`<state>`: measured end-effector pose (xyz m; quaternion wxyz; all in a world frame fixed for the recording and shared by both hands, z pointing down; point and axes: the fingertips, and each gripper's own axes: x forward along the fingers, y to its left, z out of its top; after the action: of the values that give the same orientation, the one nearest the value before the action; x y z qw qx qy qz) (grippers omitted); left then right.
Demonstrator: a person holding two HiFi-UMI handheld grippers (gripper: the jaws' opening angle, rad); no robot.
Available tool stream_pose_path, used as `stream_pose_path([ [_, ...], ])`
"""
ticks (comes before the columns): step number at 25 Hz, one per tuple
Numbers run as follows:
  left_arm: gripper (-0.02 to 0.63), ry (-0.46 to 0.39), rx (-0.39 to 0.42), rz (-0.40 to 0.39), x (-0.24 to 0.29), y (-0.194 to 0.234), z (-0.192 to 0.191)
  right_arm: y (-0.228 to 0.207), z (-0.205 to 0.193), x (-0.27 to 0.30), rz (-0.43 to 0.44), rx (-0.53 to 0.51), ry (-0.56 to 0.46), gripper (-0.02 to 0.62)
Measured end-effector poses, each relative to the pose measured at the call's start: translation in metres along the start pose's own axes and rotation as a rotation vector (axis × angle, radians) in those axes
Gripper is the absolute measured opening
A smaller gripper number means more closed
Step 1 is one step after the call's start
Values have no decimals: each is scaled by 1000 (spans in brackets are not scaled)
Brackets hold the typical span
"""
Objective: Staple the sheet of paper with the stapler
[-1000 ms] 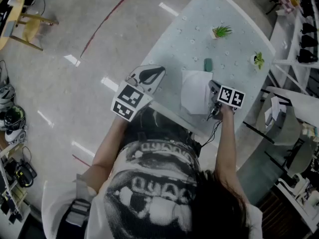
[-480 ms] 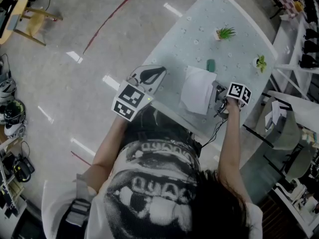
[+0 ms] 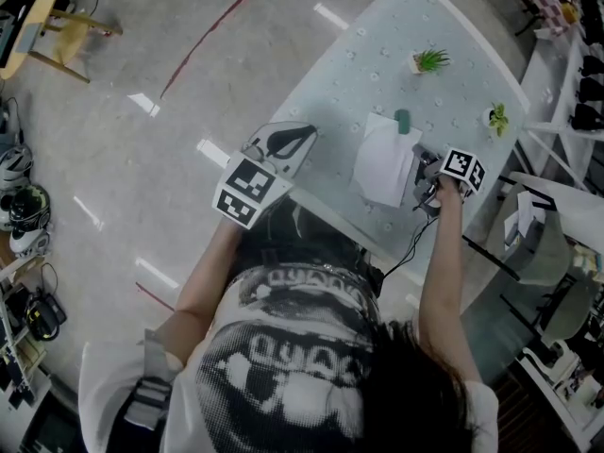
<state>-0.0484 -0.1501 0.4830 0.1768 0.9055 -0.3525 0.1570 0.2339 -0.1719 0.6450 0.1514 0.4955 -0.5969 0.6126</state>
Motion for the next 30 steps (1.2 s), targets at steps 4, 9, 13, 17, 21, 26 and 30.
stream_pose_path([
  [4, 5, 8, 3, -9, 2, -4, 0, 4, 1, 1, 2, -27, -25, 8],
  [9, 5, 20, 15, -33, 11, -12, 1, 10, -4, 0, 15, -111, -63, 24],
  [13, 5, 35, 37, -68, 25, -22, 2, 13, -5, -5, 28, -164, -114, 55],
  [17, 5, 54, 88, -122, 46, -36, 7, 9, -1, -19, -9, -262, -200, 63],
  [21, 5, 77, 156, -194, 77, -51, 17, 16, -10, -36, -40, -399, -257, 59],
  [26, 5, 133, 284, -296, 126, -65, 28, 25, -39, -48, -20, -460, -273, 45],
  [30, 5, 215, 390, -376, 165, -73, 26, 26, -56, -57, -16, -469, -289, 27],
])
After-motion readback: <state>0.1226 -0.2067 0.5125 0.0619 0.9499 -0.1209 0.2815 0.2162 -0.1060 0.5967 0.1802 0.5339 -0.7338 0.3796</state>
